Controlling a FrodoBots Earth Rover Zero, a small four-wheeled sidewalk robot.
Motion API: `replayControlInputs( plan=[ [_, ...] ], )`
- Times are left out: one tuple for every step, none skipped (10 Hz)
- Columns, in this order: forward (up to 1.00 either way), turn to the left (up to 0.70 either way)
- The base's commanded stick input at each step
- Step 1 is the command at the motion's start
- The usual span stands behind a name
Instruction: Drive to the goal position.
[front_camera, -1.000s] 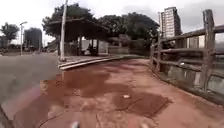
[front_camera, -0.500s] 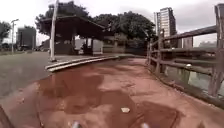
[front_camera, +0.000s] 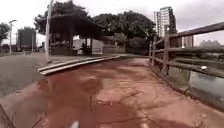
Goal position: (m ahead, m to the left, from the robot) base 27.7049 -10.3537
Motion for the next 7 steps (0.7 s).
replayControlInputs(
  plan=[
    [0.70, -0.35],
    [0.70, -0.35],
    [0.70, -0.35],
    [0.70, -0.35],
    [0.70, -0.35],
    [0.70, -0.35],
    [0.70, -0.17]
  ],
)
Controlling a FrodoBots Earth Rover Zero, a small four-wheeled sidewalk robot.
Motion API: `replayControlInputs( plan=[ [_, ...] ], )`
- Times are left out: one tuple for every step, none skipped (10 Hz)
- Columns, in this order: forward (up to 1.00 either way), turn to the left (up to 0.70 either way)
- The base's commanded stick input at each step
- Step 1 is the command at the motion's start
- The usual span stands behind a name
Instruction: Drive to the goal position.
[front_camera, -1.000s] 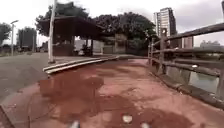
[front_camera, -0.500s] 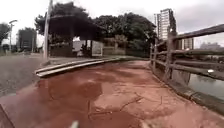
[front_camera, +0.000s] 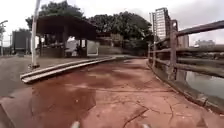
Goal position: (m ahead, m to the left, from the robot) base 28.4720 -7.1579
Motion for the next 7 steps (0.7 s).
replayControlInputs(
  plan=[
    [0.70, 0.00],
    [0.70, 0.00],
    [0.70, 0.00],
    [0.70, 0.00],
    [0.70, 0.00],
    [0.70, 0.00],
    [0.70, 0.00]
  ],
)
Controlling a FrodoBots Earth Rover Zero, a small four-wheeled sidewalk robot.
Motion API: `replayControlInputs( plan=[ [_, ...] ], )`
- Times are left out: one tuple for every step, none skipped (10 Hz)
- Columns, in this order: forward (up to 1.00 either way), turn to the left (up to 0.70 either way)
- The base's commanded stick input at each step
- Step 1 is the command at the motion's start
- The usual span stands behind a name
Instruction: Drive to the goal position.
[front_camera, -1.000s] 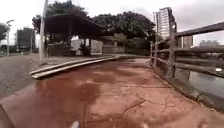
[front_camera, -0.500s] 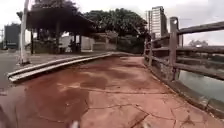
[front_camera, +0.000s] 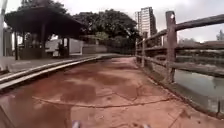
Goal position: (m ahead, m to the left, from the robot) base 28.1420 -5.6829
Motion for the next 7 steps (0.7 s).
replayControlInputs(
  plan=[
    [0.70, 0.00],
    [0.70, 0.00],
    [0.70, 0.00],
    [0.70, 0.00],
    [0.70, 0.00],
    [0.70, 0.00],
    [0.70, 0.00]
  ],
)
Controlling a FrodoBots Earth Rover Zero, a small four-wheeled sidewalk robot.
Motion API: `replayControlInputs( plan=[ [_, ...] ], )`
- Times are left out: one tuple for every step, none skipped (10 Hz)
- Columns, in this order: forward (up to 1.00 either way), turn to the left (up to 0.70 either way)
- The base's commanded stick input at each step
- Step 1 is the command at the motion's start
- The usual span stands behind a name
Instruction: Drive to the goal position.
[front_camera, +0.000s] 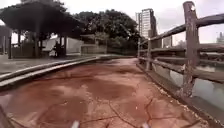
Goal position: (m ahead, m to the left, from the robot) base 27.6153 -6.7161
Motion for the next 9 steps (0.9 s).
replayControlInputs(
  plan=[
    [0.70, 0.00],
    [0.70, 0.00],
    [0.70, 0.00],
    [0.70, 0.00],
    [0.70, 0.00],
    [0.70, 0.00],
    [0.70, 0.00],
    [0.70, 0.00],
    [0.70, 0.00]
  ],
)
